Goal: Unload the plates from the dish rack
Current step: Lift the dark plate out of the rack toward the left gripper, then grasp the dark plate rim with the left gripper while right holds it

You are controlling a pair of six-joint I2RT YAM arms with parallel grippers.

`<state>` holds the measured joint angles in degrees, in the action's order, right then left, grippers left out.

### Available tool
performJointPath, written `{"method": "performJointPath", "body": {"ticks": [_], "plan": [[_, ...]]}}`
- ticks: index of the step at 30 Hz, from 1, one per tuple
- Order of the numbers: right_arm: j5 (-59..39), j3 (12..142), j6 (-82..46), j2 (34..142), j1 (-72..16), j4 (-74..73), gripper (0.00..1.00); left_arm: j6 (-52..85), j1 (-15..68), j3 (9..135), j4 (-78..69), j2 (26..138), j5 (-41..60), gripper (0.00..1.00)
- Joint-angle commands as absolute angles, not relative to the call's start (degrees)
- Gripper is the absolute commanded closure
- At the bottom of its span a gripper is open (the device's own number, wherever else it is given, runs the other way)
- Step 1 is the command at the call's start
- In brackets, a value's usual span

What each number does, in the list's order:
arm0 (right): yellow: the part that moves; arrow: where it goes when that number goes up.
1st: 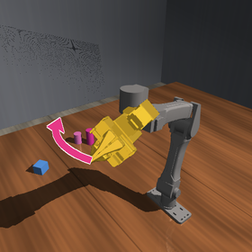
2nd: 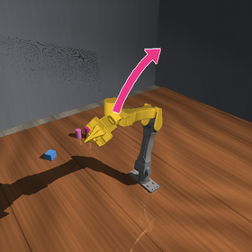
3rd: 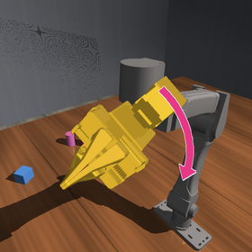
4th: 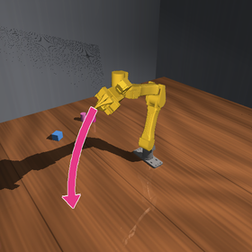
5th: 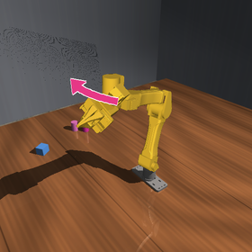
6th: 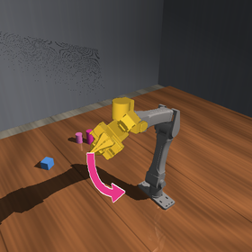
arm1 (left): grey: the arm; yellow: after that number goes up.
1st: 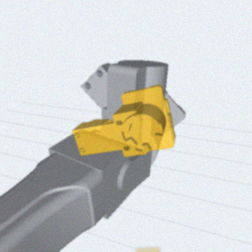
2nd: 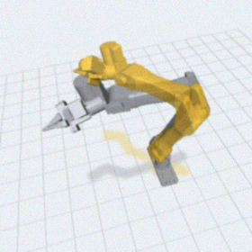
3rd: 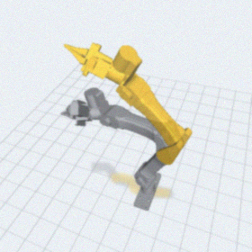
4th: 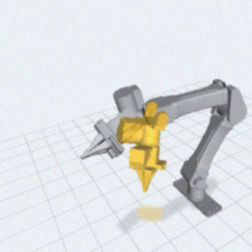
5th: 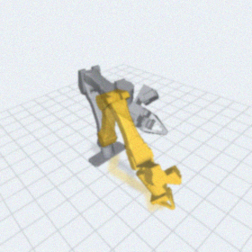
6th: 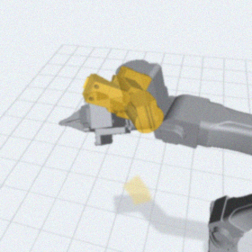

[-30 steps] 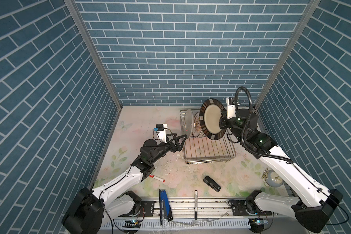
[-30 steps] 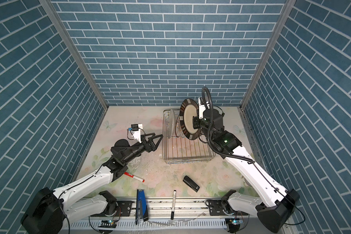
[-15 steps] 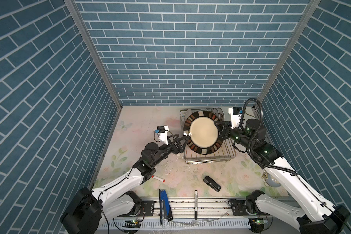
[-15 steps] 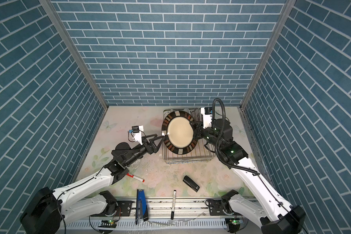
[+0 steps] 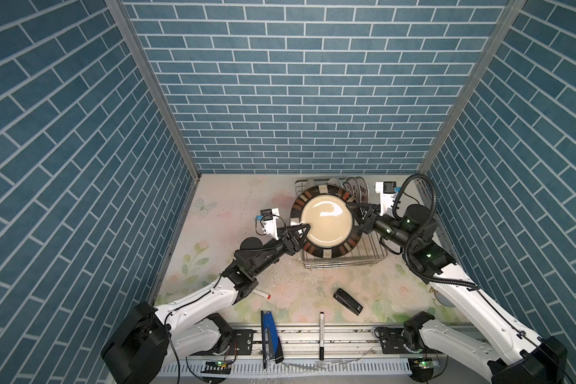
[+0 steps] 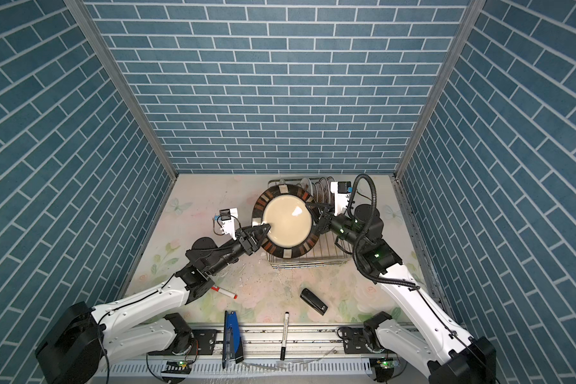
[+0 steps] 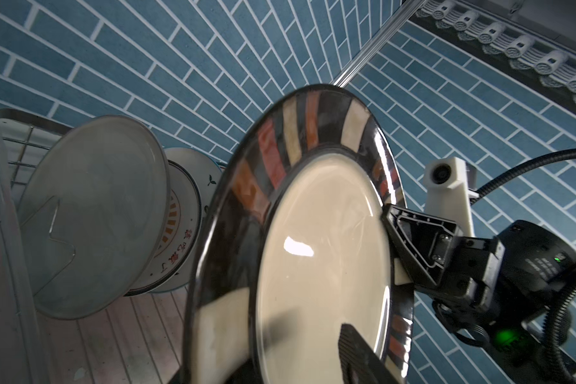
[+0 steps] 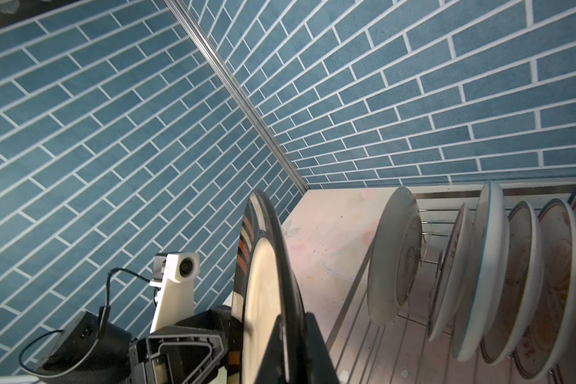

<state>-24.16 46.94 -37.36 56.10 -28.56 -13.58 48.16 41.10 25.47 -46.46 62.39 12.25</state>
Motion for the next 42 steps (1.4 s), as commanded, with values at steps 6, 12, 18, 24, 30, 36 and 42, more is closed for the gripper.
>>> {"method": "performJointPath", "body": {"ticks": [6,12,18,24,30,36,42], "plan": [[-32.7,47.2,-52.6,62.3,-25.1,-34.5,1.0,49.5,41.4,24.1,-47.1,57.3,13.8,0.61],[-33.7,47.3,-53.0,64.8,-25.1,-34.5,1.0,49.5,41.4,23.9,-46.6,57.4,11.9,0.65],[-34.0,46.5,-52.8,66.0,-25.1,-35.6,1.0,49.8,41.3,25.4,-47.7,60.3,12.0,0.72],[-33.8,46.3,-51.3,66.0,-25.1,-34.5,1.0,50.5,41.3,24.8,-48.7,60.6,10.9,0.83],[-36.7,46.8,-49.5,67.5,-25.2,-32.7,1.0,51.2,41.3,25.2,-49.5,62.2,11.1,0.91],[-38.3,46.3,-49.3,69.6,-25.2,-33.5,1.0,51.9,41.3,25.4,-50.8,64.0,10.3,1.0],[-39.6,46.3,-49.0,71.0,-25.2,-32.7,0.84,53.3,41.4,24.0,-55.2,64.7,9.0,1.0]]}}
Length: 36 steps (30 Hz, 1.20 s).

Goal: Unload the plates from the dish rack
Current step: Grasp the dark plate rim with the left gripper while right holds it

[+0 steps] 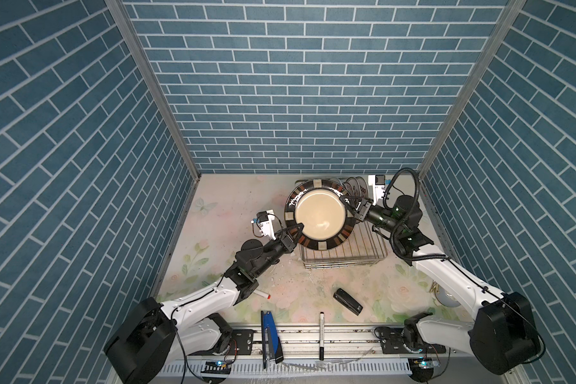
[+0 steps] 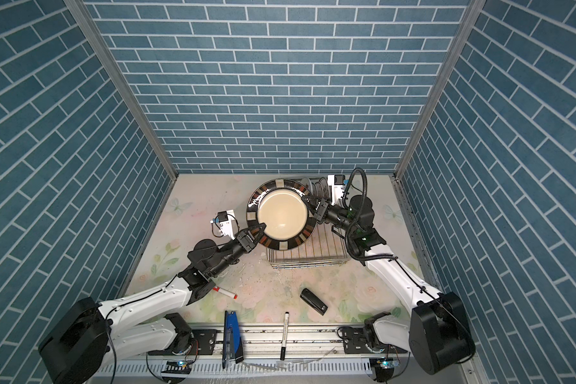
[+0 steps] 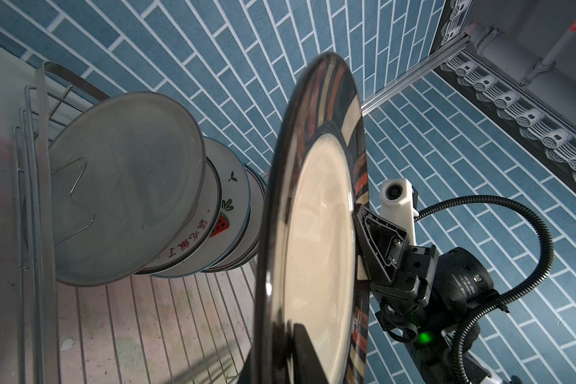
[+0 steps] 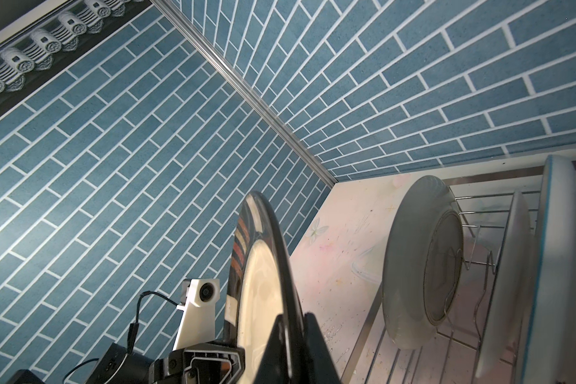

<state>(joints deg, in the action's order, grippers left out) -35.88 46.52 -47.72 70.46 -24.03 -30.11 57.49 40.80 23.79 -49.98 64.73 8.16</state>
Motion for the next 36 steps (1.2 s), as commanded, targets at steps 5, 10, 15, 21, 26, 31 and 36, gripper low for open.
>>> {"method": "performJointPath", "body": {"ticks": [5,10,15,21,26,31,36], "plan": [[-41.1,46.2,-48.2,71.8,-25.2,-31.8,0.6,54.5,41.3,24.6,-52.5,64.5,7.8,1.0],[-40.7,46.9,-46.8,71.7,-25.2,-28.1,0.41,56.0,41.3,23.4,-55.9,65.9,7.2,1.0],[-40.3,47.2,-45.1,71.1,-25.2,-24.7,0.11,56.6,41.3,23.7,-55.4,66.3,6.9,1.0],[-34.9,47.5,-41.4,69.0,-25.1,-17.8,0.01,57.4,41.2,23.0,-56.5,65.1,6.3,1.0],[-34.3,47.6,-40.6,69.1,-25.2,-16.9,0.01,58.6,40.5,22.4,-55.9,63.5,7.0,1.0],[-32.1,48.5,-39.0,69.5,-25.2,-14.4,0.01,62.8,37.1,19.9,-59.0,63.2,9.0,1.0],[-30.1,48.9,-38.0,69.8,-25.2,-13.2,0.01,62.8,36.0,18.3,-55.2,59.1,7.3,1.0]]}}
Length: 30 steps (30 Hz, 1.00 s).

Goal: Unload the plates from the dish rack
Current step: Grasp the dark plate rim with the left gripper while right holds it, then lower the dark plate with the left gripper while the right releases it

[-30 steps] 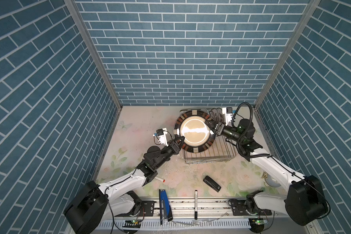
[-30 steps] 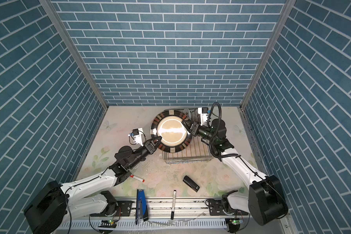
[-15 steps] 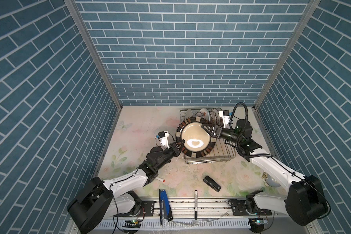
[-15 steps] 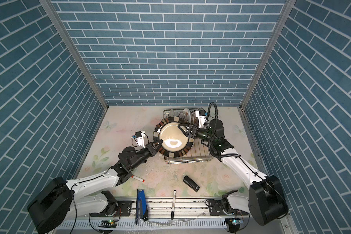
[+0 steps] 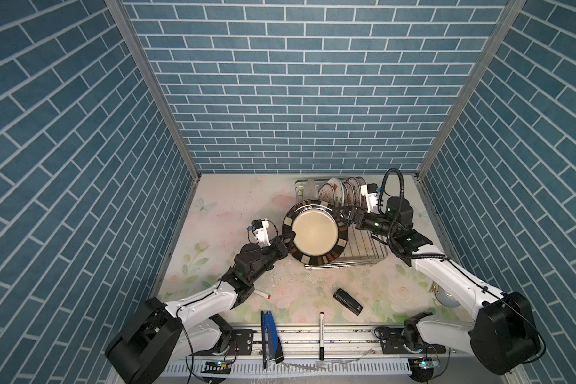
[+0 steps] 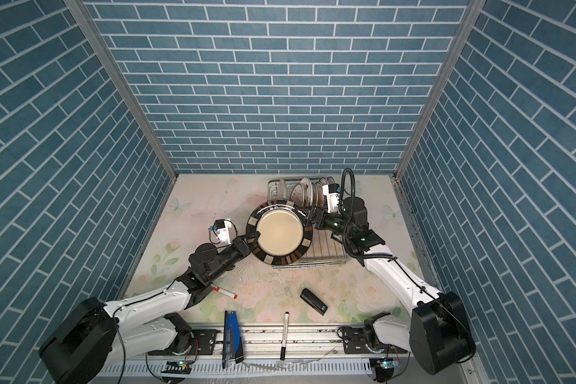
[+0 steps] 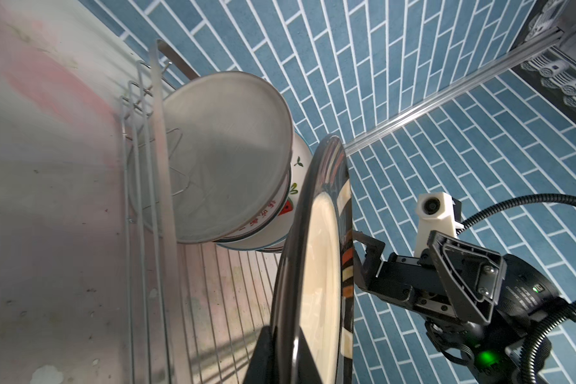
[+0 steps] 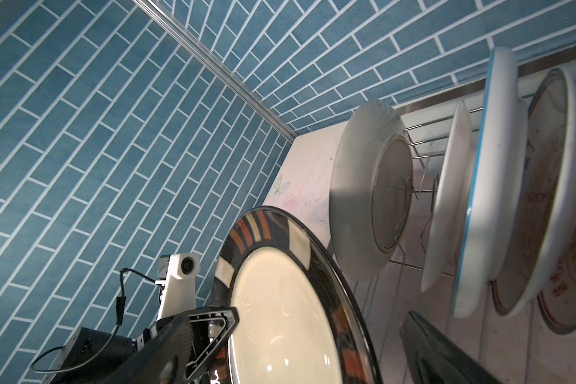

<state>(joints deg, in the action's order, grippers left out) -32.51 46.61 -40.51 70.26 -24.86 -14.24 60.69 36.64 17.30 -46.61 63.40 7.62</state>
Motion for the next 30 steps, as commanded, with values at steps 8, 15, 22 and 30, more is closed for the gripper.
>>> {"method": "performJointPath", "body": {"ticks": [8,15,22,30], "plan": [[-28.9,48.5,-36.0,69.1,-25.3,-13.3,0.01,67.1,30.3,14.7,-49.6,50.9,7.5,1.0],[-24.2,49.8,-27.2,67.0,-29.8,-7.9,0.01,67.9,25.0,14.8,-42.0,44.8,9.1,1.0],[-16.0,53.2,-19.7,67.6,-36.7,-3.5,0.01,69.7,17.1,14.4,-37.5,41.3,11.3,1.0],[-18.0,58.3,-18.0,72.8,-39.0,-3.3,0.01,71.2,9.3,12.2,-34.6,38.3,12.9,1.0]]}}
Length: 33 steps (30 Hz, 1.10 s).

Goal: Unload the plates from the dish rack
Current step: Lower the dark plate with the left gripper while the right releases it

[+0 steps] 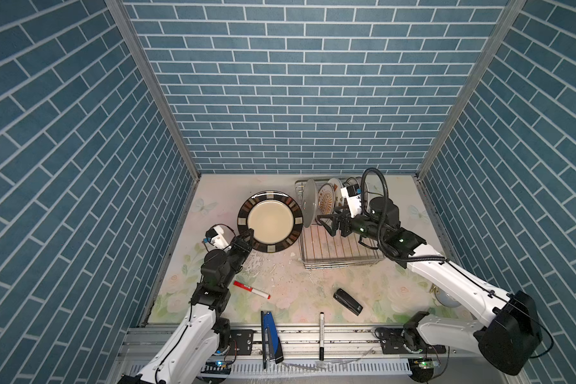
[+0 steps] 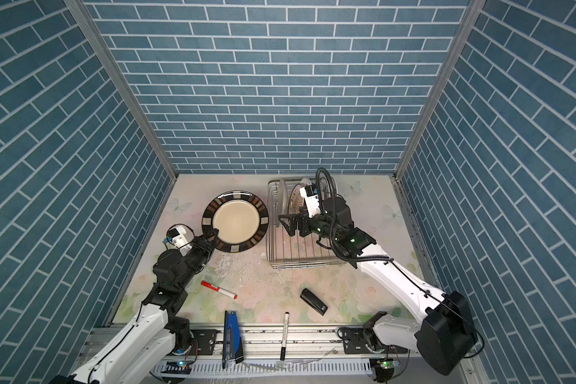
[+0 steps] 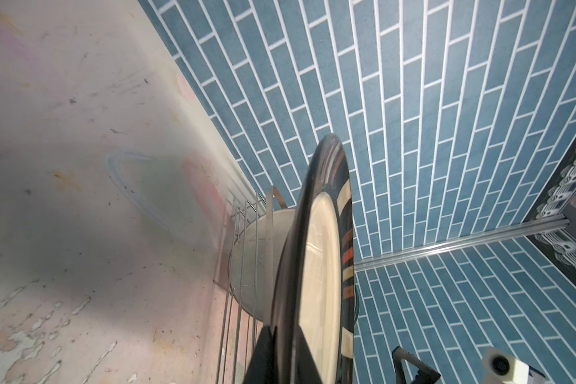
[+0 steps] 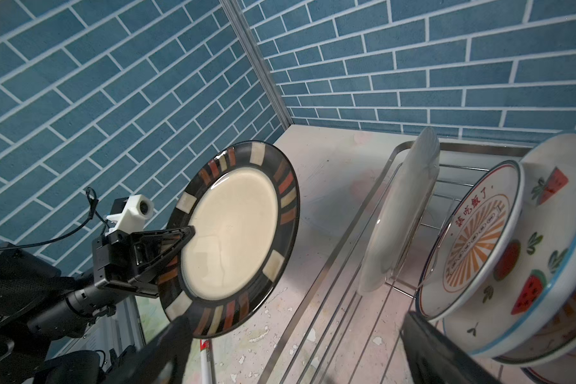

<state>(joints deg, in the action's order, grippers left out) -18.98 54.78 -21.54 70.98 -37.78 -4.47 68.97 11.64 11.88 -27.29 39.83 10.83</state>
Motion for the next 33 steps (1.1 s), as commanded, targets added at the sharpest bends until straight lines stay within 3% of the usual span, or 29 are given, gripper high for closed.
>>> {"method": "performJointPath", "body": {"ticks": [1,14,18,27,33], "plan": [[-17.9,59.1,-17.6,73.6,-39.4,-2.9,0.01,71.6,8.3,12.1,-35.0,38.6,13.3,1.0],[-13.9,69.6,-15.1,85.6,-46.0,-0.9,0.02,72.4,2.1,10.8,-39.8,47.8,12.5,1.0],[-13.8,73.7,-14.5,90.6,-47.3,0.2,0.03,69.5,0.8,13.2,-32.9,49.4,8.3,1.0],[-13.8,83.8,-13.6,101.4,-50.2,3.3,0.02,70.1,-3.5,14.0,-40.8,60.7,9.6,1.0],[-19.6,92.0,-13.9,110.3,-50.5,7.7,0.02,69.6,-4.6,15.1,-42.9,66.5,9.7,1.0]]}}
